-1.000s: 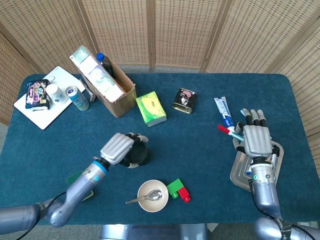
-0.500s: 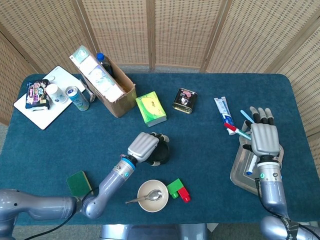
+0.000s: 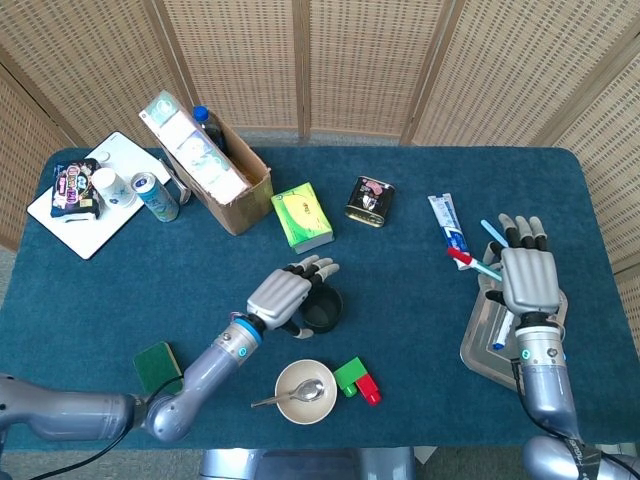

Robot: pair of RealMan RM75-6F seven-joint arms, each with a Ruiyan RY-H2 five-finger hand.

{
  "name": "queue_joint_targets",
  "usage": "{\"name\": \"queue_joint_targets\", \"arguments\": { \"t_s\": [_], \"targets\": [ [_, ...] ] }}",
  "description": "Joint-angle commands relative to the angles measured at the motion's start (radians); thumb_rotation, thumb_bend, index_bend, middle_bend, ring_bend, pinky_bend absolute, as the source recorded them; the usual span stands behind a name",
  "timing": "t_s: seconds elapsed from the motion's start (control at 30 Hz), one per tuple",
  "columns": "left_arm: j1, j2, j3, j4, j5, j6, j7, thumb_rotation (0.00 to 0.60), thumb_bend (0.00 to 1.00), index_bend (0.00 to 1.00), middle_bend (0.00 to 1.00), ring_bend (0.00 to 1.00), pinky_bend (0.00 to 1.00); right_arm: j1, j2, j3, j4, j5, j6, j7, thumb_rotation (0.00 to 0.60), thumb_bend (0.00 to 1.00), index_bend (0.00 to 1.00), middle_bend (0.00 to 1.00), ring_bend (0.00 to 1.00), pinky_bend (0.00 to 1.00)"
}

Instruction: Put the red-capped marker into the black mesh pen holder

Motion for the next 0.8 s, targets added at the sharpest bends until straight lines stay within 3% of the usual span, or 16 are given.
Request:
{"name": "queue_joint_targets", "arguments": {
  "t_s": [0.03,0.2,0.47,0.8],
  "targets": [
    [0.062,0.112,0.021,-0.106,0.114,0.053,-0.063,0.600,0.12,0.04,0.00,0.00,0.20,-0.001,0.001,-0.007,0.002,-0.004,0.005,-0.011,0.600,0.45,0.55,0.03,0.00,0.02],
    [0.179,0.342,0.074,-0.262,0.281,0.140,-0.129,0.600,0.12,0.07,0.00,0.00,0.19,-0.007,-0.007,-0.024,0.013,-0.020,0.008,-0.008,0.600,0.45,0.55,0.03,0.00,0.02],
    [0.321,0.653,0.133,-0.392,0.393,0.221,-0.229,0.600,0.12,0.08,0.00,0.00,0.18,-0.010,-0.034,-0.042,0.025,-0.044,0.015,-0.017,0.600,0.45,0.55,0.03,0.00,0.02],
    [0.551,0.804,0.246,-0.301,0.561,0.427,-0.363,0.600,0.12,0.14,0.00,0.00,0.18,-0.009,-0.082,-0.071,0.040,-0.081,0.031,-0.059,0.600,0.46,0.55,0.03,0.00,0.02]
  ]
}}
